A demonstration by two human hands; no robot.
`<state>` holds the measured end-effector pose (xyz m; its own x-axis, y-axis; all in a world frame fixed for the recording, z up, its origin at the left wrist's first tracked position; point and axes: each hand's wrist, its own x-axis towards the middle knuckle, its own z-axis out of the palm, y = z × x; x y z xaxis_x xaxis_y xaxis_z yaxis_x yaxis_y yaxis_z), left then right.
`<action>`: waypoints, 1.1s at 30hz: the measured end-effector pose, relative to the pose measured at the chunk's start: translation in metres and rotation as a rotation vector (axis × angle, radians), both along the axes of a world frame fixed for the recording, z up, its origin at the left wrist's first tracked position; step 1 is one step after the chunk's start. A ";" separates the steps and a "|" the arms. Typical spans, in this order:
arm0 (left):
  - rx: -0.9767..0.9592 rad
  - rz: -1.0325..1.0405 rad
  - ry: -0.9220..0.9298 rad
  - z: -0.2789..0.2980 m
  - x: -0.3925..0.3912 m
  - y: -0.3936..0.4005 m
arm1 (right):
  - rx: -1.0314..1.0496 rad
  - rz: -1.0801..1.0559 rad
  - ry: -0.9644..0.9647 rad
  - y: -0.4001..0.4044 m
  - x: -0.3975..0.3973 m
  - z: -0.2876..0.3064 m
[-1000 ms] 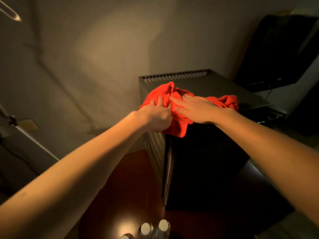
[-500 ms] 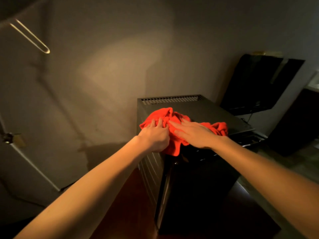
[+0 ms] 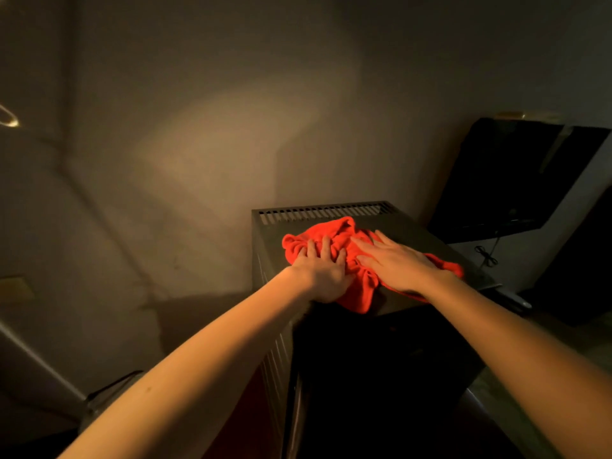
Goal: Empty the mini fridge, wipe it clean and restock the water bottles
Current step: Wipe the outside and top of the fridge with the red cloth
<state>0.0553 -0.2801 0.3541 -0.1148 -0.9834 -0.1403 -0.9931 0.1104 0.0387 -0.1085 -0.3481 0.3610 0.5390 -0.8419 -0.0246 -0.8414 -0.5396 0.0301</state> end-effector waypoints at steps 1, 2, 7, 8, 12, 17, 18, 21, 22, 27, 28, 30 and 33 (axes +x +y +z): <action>0.000 0.014 0.009 0.000 0.002 -0.007 | 0.006 0.004 0.000 -0.009 0.005 -0.001; -0.004 0.028 0.015 0.001 0.005 -0.014 | 0.018 0.007 -0.001 -0.018 0.009 -0.002; -0.059 0.036 0.065 0.000 0.031 -0.027 | 0.060 0.070 -0.038 -0.040 0.031 0.002; -0.068 0.032 0.076 -0.001 0.036 -0.025 | 0.037 0.088 -0.043 -0.039 0.035 0.002; -0.125 -0.022 0.097 0.000 0.053 -0.005 | -0.007 0.113 -0.082 -0.024 0.045 0.001; -0.178 -0.095 0.160 -0.002 0.076 0.030 | -0.105 0.234 -0.195 0.005 0.054 -0.006; -0.195 -0.105 0.181 -0.003 0.081 0.039 | -0.126 0.272 -0.210 0.012 0.059 -0.007; -0.241 -0.142 0.278 -0.004 0.102 0.066 | -0.152 0.314 -0.246 0.040 0.074 -0.009; -0.254 -0.162 0.309 -0.006 0.110 0.075 | -0.163 0.315 -0.256 0.053 0.080 -0.009; -0.327 -0.180 0.441 -0.024 0.153 0.122 | -0.209 0.277 -0.300 0.120 0.109 -0.013; -0.349 -0.176 0.468 -0.029 0.160 0.131 | -0.228 0.268 -0.304 0.133 0.114 -0.014; -0.391 -0.169 0.540 -0.039 0.168 0.151 | -0.274 0.278 -0.284 0.159 0.123 -0.015; -0.418 -0.185 0.632 -0.056 0.175 0.176 | -0.342 0.309 -0.195 0.184 0.132 -0.019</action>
